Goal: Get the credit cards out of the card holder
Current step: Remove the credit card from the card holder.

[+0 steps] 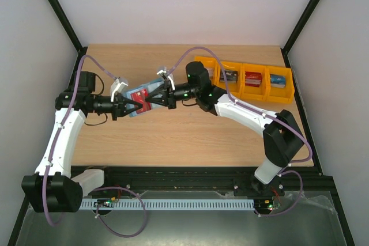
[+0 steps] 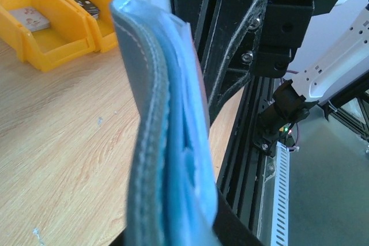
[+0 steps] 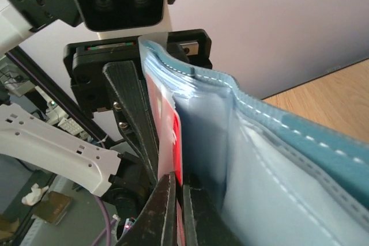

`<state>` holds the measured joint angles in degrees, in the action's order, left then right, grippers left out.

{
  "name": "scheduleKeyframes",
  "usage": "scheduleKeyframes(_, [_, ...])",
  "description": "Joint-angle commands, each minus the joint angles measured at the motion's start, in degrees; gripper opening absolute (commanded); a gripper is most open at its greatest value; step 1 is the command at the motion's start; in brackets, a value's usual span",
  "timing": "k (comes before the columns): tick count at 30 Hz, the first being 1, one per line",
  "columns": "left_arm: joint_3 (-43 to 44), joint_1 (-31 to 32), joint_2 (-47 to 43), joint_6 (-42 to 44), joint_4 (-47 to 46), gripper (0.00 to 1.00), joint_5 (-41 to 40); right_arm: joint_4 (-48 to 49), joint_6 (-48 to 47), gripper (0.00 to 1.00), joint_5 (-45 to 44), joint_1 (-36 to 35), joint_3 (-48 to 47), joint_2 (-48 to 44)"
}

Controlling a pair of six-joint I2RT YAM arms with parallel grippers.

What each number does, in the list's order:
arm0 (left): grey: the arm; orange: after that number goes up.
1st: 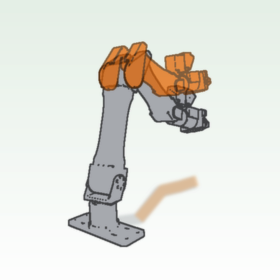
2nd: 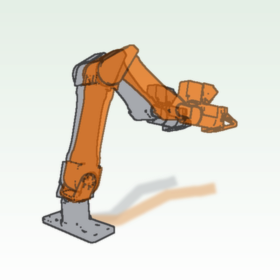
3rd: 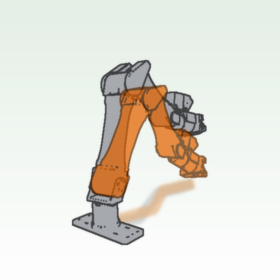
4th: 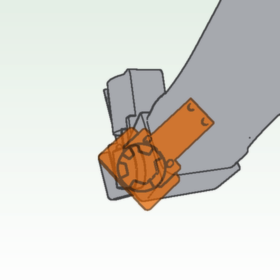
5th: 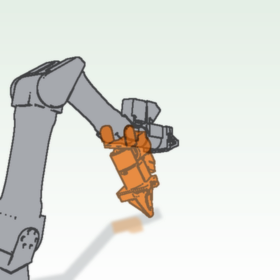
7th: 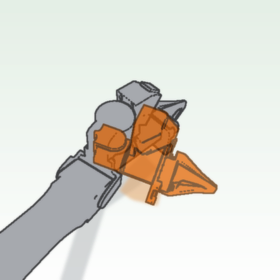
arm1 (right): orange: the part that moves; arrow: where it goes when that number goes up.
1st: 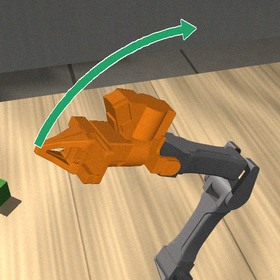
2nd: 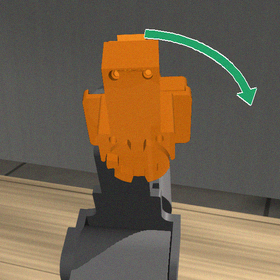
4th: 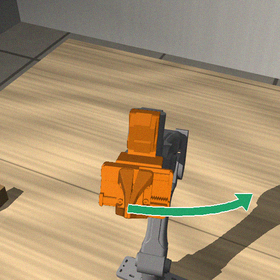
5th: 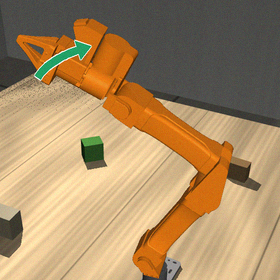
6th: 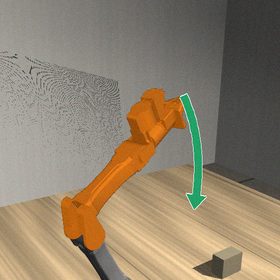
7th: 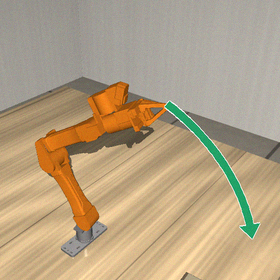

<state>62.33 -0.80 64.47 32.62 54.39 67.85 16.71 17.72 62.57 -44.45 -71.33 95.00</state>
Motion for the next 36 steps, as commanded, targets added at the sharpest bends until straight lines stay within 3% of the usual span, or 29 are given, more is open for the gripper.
scheduleKeyframes(1, [1.1,1.1,-0.8,2.1,0.6,0.02,5.5,6.3,2.1,0.02,2.9,-1.3,-0.7,0.4])
scheduleKeyframes(5, [1.0,1.1,-1.0,2.1,0.6,0.12,5.4,8.4,4.1,0.02,3.2,-0.6,0.0,-0.5])
scheduleKeyframes(9, [0.9,1.1,-1.3,2.6,0.8,0.15,5.0,9.0,5.3,0.02,1.2,2.0,2.6,-2.3])
scheduleKeyframes(18, [0.7,1.0,-1.2,2.7,0.7,0.25,5.1,0.2,-0.6,0.02,0.0,4.5,3.5,-5.4])
scheduleKeyframes(20, [0.6,0.9,-1.3,2.7,0.6,0.24,4.9,-0.7,-1.3,0.02,-0.3,4.8,3.2,-5.5])
scheduleKeyframes(26, [0.3,0.5,-1.7,2.0,0.0,0.02,4.5,-3.5,-3.3,0.02,-1.3,6.7,3.7,-7.1])
scheduleKeyframes(32, [-2.1,-0.5,-2.4,-7.8,-8.0,0.02,-0.1,-3.6,-2.9,0.02,-3.1,9.5,6.1,-10.2])
scheduleKeyframes(36, [-4.2,-1.7,-2.7,-16.9,-15.3,0.02,-6.2,3.6,3.9,0.02,-6.0,16.2,11.7,-13.9])
